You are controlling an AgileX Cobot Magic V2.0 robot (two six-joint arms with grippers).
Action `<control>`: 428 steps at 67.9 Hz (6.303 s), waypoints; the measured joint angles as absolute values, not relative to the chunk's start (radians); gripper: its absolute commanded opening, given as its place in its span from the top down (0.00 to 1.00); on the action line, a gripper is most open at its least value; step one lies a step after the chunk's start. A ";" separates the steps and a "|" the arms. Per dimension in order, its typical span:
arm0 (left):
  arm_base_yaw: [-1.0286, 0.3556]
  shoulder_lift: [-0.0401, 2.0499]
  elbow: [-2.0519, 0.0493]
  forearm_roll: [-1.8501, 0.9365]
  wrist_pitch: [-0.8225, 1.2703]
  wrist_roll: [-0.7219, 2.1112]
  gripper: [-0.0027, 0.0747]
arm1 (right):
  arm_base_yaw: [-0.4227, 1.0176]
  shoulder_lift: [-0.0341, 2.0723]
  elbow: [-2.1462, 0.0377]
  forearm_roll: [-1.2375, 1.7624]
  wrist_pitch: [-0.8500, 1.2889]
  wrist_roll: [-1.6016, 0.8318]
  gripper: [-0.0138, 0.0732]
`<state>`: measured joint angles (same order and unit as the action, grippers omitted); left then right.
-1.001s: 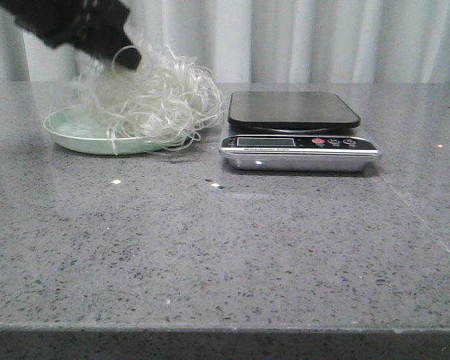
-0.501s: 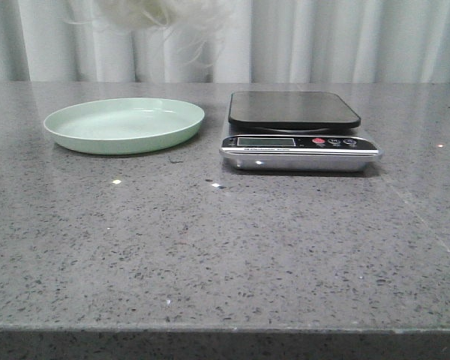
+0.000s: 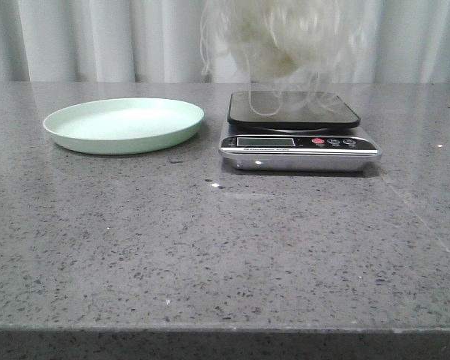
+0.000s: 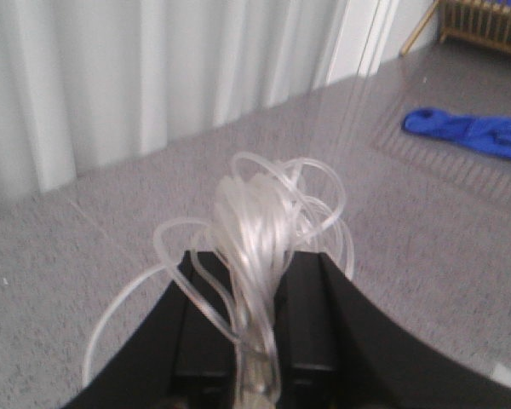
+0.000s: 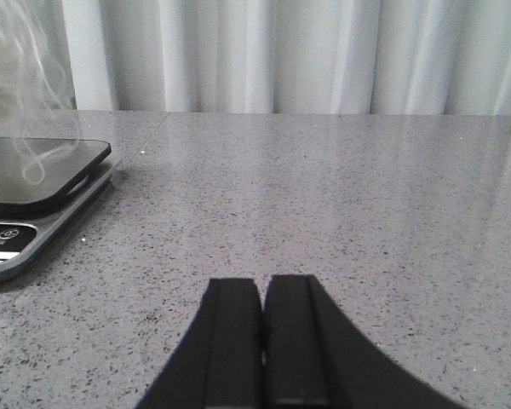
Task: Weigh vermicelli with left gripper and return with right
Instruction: 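Lift the vermicelli with the left gripper and carry it over the scale, then lower the vermicelli onto the scale pan and open the left gripper, then withdraw the left gripper from the scale and wait, then lower the right gripper onto the vermicelli on the scale and grasp, then lift the vermicelli with the right gripper and carry it toward the plate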
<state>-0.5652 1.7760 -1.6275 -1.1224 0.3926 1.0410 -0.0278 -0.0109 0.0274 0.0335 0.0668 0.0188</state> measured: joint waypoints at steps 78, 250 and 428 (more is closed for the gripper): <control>-0.544 1.857 -1.631 -1.000 0.549 1.040 0.27 | -0.028 -0.011 0.027 0.033 0.067 0.019 0.67; -0.065 0.629 -0.556 -0.563 0.216 0.684 0.79 | 0.348 1.109 -1.071 0.111 0.246 0.020 0.16; -0.065 0.629 -0.556 -0.587 0.219 0.684 0.79 | 0.475 1.678 -1.867 0.114 0.530 -0.297 0.67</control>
